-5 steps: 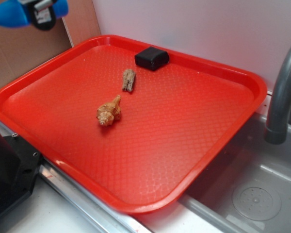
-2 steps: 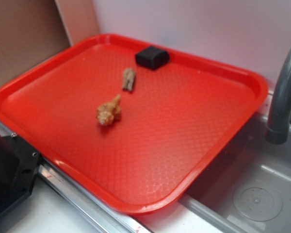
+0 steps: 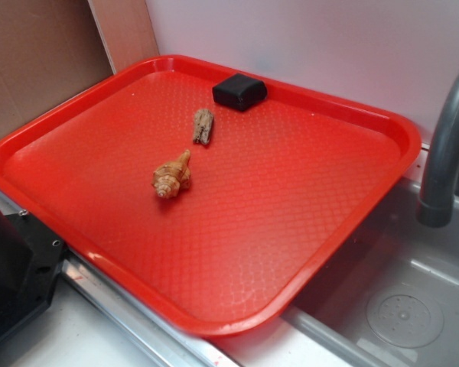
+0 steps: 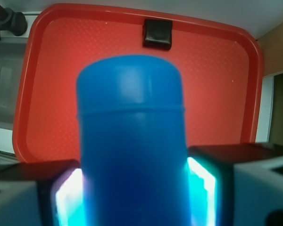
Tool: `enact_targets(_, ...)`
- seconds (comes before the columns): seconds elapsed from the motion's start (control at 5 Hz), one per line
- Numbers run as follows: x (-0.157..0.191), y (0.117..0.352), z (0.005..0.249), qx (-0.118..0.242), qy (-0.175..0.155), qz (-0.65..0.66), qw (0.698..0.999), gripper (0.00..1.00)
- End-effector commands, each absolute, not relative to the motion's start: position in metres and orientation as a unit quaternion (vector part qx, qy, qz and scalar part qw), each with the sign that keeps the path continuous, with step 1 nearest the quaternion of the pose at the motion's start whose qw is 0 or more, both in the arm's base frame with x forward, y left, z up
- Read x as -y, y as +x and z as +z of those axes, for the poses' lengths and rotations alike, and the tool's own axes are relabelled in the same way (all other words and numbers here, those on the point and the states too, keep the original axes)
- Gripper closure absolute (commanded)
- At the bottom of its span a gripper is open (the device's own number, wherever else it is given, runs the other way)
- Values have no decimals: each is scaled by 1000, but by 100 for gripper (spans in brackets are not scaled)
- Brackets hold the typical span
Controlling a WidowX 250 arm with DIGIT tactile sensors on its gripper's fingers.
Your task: Grab the blue bottle.
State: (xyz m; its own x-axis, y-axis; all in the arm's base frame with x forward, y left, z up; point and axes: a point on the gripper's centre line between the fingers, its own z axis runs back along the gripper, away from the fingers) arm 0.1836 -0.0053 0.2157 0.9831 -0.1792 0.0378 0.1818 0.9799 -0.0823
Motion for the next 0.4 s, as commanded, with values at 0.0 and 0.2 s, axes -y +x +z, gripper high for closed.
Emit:
enact_targets(0.0,14,163,228,40,-31,-97,994,100)
enact_targets(0.2,13,161,228,37,-28,-98,994,100)
